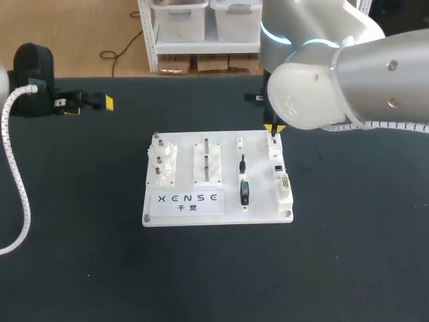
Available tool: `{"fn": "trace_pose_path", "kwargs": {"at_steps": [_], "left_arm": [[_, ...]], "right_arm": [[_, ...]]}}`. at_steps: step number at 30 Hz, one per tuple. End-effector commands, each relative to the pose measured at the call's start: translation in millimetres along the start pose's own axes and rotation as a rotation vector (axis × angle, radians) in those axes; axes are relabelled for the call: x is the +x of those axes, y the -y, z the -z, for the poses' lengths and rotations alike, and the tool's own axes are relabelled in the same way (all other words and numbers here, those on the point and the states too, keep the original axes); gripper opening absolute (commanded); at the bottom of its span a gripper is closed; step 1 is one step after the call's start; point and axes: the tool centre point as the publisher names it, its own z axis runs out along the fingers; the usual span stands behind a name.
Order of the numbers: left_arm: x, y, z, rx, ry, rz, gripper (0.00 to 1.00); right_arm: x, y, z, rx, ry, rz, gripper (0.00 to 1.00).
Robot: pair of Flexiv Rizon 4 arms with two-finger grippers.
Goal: Insert the USB connector, Ethernet cable, and multi-pin plug into their matching sockets one by one.
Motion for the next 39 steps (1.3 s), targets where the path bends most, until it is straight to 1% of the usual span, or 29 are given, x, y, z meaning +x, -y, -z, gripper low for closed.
{"fn": "trace_pose_path", "kwargs": {"at_steps": [1,18,28,34,39], "left_arm": [[0.0,0.0,0,0.0,0.0,0.0,1.0],[0.0,0.0,0,0.0,0.0,0.0,1.0],[0.0,0.0,0,0.0,0.0,0.0,1.0],[0.0,0.0,0,0.0,0.0,0.0,1.0],[0.0,0.0,0,0.0,0.0,0.0,1.0]], "right_arm": [[1,5,-2,-0.005,0.005,-0.005,0.0],[-2,7,-14,0.002,-0.006,-0.01,0.0],[-6,3,-17,-0.001,-0.008,0.001,0.0],[-5,0,-18,-0.008,-0.011,0.012,0.0],[-2,1,-17,-0.007,-0.016,0.013,0.0]]}}
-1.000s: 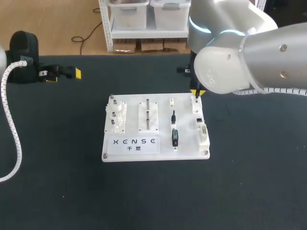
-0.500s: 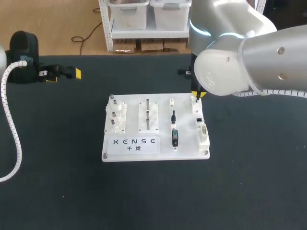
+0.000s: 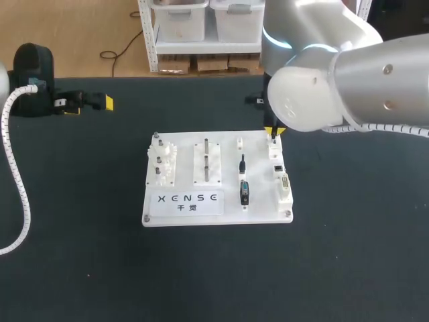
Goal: Insert the USB connector, Ethernet cable, and multi-pin plug into their matching sockets one by one.
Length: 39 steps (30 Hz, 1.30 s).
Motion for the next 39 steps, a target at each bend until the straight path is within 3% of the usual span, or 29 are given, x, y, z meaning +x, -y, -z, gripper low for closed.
{"fn": "trace_pose_path", "kwargs": {"at_steps": [1,39], "left_arm": [[0.0,0.0,0,0.0,0.0,0.0,1.0],[0.0,0.0,0,0.0,0.0,0.0,1.0]], "right_arm": [[2,1,-3,0.0,-0.007,0.0,0.0],[10,14,-9,0.033,-0.031,-0.004,0.0]]}}
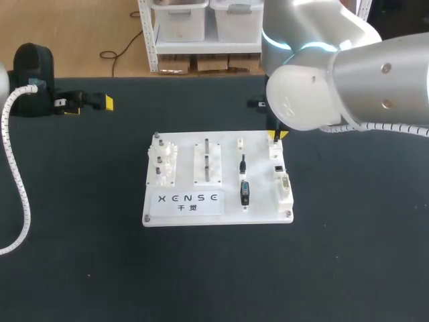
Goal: Insert the USB connector, Ethernet cable, and multi-pin plug into their matching sockets one by one.
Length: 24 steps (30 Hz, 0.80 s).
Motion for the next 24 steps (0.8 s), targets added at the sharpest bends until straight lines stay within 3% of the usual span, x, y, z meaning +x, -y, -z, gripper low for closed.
{"fn": "trace_pose_path", "kwargs": {"at_steps": [1,10,17,24], "left_arm": [[0.0,0.0,0,0.0,0.0,0.0,1.0],[0.0,0.0,0,0.0,0.0,0.0,1.0],[0.0,0.0,0,0.0,0.0,0.0,1.0],[0.0,0.0,0,0.0,0.0,0.0,1.0]], "right_arm": [[3,6,-6,0.003,-0.003,-0.01,0.0],[12,11,-13,-0.015,-0.026,-0.026,0.0],[10,10,-20,-0.151,-0.088,-0.032,0.0],[8,9,-23,-0.134,-0.082,-0.026,0.0]]}}
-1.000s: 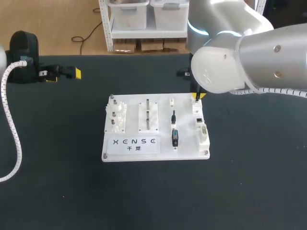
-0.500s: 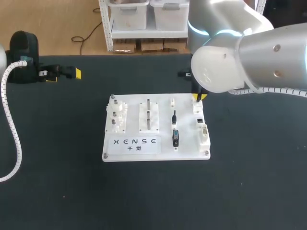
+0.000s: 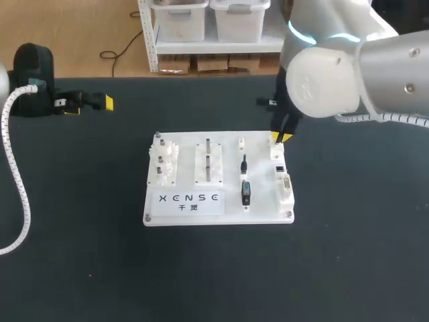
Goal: Insert the USB connector, Ethernet cable, and multi-pin plug into their matching sockets one by one.
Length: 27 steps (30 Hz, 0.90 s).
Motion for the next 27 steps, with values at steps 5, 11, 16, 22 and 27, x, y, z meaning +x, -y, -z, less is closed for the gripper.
{"fn": "trace_pose_path", "kwargs": {"at_steps": [5,11,16,22,27], "left_arm": [[0.0,0.0,0,0.0,0.0,0.0,1.0],[0.0,0.0,0,0.0,0.0,0.0,1.0],[0.0,0.0,0,0.0,0.0,0.0,1.0],[0.0,0.0,0,0.0,0.0,0.0,1.0],[0.0,0.0,0,0.0,0.0,0.0,1.0]], "right_arm": [[1,5,-16,0.077,0.024,0.041,0.0],[1,5,-18,0.104,0.051,0.074,0.0],[3,7,-23,0.12,0.075,0.095,0.0],[6,10,-28,0.112,0.098,0.119,0.0],[5,11,-31,0.114,0.081,0.102,0.0]]}}
